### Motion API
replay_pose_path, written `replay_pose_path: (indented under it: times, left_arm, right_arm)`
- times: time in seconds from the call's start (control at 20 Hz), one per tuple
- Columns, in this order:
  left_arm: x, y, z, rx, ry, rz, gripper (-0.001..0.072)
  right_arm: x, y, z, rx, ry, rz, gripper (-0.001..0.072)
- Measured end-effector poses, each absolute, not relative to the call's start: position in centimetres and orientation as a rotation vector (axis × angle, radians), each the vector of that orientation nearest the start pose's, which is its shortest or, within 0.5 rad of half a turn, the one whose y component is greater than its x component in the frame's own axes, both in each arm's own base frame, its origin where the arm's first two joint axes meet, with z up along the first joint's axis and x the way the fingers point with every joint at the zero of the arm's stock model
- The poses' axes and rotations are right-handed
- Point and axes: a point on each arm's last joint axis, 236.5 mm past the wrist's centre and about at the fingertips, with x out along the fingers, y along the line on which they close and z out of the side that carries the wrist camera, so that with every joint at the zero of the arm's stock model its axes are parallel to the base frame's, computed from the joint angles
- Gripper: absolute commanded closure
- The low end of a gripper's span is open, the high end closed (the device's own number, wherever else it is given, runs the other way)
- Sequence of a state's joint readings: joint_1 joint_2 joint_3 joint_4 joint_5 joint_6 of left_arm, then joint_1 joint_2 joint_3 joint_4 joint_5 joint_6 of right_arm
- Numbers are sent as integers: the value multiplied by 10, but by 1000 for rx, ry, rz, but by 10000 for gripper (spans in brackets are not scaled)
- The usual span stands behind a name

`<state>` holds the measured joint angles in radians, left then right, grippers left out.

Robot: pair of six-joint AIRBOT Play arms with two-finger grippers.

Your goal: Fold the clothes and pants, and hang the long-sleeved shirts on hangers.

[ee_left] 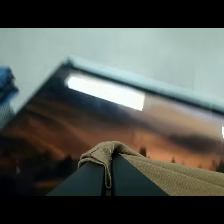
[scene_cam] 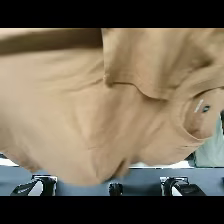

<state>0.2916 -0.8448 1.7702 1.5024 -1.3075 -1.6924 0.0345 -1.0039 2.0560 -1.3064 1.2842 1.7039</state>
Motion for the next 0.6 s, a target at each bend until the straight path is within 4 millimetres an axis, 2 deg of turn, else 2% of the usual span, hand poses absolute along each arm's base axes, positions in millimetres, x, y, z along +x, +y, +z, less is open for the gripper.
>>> replay_pose_path:
  times: [0.15, 0.35, 0.5, 0.6]
  left_arm:
    - [357, 79, 300, -243, 617, 208, 695]
    - [434, 81, 173, -284, 844, 166, 695]
    - [485, 72, 96, -290, 922, 137, 695]
    - [513, 66, 59, -292, 941, 123, 695]
  right_arm:
    - [394, 75, 381, 282, 515, 232, 683]
    - [482, 91, 236, 321, 847, 205, 683]
    - [532, 110, 137, 326, 980, 191, 684]
    - [558, 118, 91, 342, 1004, 174, 684]
